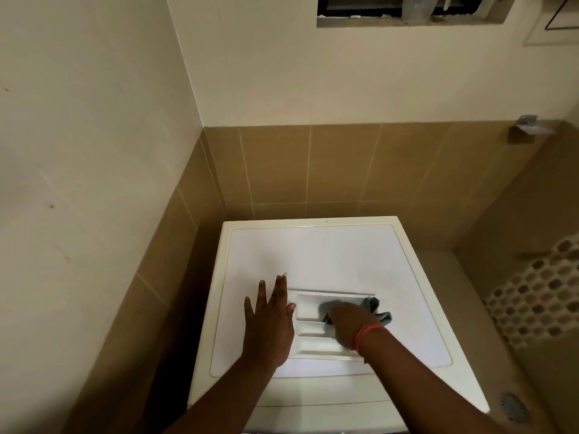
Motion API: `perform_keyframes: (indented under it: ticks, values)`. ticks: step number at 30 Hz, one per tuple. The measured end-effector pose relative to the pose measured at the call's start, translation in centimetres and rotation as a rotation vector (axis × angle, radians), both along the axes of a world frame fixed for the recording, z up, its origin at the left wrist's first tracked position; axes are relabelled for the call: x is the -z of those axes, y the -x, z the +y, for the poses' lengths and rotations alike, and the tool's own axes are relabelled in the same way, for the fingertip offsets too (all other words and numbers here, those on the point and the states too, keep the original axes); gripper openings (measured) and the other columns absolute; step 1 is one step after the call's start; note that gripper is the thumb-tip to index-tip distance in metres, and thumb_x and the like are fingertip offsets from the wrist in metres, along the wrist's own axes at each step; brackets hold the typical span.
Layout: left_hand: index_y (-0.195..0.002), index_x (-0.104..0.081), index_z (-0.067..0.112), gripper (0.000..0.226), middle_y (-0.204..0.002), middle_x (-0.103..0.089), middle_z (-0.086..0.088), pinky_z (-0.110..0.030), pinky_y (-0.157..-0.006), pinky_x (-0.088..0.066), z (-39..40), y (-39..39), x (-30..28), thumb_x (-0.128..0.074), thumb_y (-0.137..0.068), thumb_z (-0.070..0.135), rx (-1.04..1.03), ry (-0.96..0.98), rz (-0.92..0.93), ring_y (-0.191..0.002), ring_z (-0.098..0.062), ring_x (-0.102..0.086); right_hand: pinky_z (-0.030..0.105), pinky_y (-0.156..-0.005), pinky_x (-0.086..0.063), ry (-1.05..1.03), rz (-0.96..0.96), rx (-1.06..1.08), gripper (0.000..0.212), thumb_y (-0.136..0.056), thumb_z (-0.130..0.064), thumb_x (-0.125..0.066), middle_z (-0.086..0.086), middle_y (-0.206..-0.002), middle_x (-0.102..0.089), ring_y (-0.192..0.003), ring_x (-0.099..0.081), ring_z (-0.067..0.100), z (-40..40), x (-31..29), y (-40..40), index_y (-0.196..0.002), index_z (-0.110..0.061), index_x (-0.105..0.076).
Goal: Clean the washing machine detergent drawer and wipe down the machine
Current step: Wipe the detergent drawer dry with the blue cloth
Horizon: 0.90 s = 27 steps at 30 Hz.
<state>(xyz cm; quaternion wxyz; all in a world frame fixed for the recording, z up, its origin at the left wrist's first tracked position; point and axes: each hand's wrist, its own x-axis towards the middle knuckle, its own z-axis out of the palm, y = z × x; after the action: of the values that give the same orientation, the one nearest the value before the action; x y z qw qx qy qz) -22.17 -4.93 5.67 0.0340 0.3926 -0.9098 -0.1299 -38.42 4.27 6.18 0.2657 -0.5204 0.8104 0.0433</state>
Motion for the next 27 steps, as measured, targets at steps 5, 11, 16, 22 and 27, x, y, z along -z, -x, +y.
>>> perform_keyframes:
  ticks: [5,11,16,22,27]
  values:
    - [-0.155,0.003,0.024,0.065,-0.163,-0.007,0.000,-0.050,-0.119,-0.009,0.0,0.0,0.0,-0.031,-0.103,0.041,-0.013,0.003,0.007,-0.150,-0.026,-0.002,0.031,-0.091,-0.046,0.270,-0.262,-0.015,0.027,-0.083,-0.001,-0.055,0.004,-0.108,-0.065,-0.103,-0.060,0.023,-2.2,0.6,-3.1,-0.105,-0.012,-0.065]
    - [-0.154,0.007,0.026,0.063,-0.164,-0.002,0.002,-0.049,-0.120,-0.009,-0.1,-0.1,-0.2,-0.028,-0.103,0.040,0.002,0.010,-0.002,-0.150,-0.025,0.002,0.032,-0.103,-0.041,0.101,-0.077,-0.020,0.040,-0.087,-0.007,-0.049,-0.009,-0.124,-0.061,-0.116,-0.057,0.015,0.8,0.6,2.1,-0.117,-0.031,-0.060]
    - [-0.155,0.006,0.026,0.063,-0.163,-0.008,0.001,-0.050,-0.121,-0.013,0.0,0.0,0.1,-0.029,-0.103,0.039,-0.022,-0.011,0.023,-0.150,-0.024,-0.001,0.036,-0.099,-0.045,0.107,-0.018,-0.022,0.032,-0.089,-0.005,-0.048,0.008,-0.120,-0.063,-0.115,-0.059,0.029,-1.3,1.0,-1.5,-0.115,-0.019,-0.061]
    - [-0.155,0.005,0.025,0.064,-0.163,-0.011,0.000,-0.050,-0.121,-0.012,0.0,0.1,0.0,-0.030,-0.103,0.040,-0.020,-0.007,0.010,-0.150,-0.024,-0.003,0.030,-0.099,-0.041,0.221,-0.175,-0.026,0.035,-0.087,-0.004,-0.051,-0.002,-0.120,-0.063,-0.116,-0.056,0.019,-1.9,0.7,-1.5,-0.113,-0.022,-0.065]
    - [-0.155,0.003,0.024,0.061,-0.162,-0.014,0.000,-0.050,-0.121,-0.015,0.2,0.0,-0.2,-0.028,-0.104,0.037,-0.022,-0.027,0.047,-0.150,-0.023,-0.002,0.036,-0.090,-0.050,0.089,-0.116,0.015,0.024,-0.088,-0.017,-0.053,-0.004,-0.109,-0.064,-0.105,-0.062,0.021,1.1,-0.3,2.7,-0.108,-0.024,-0.064]
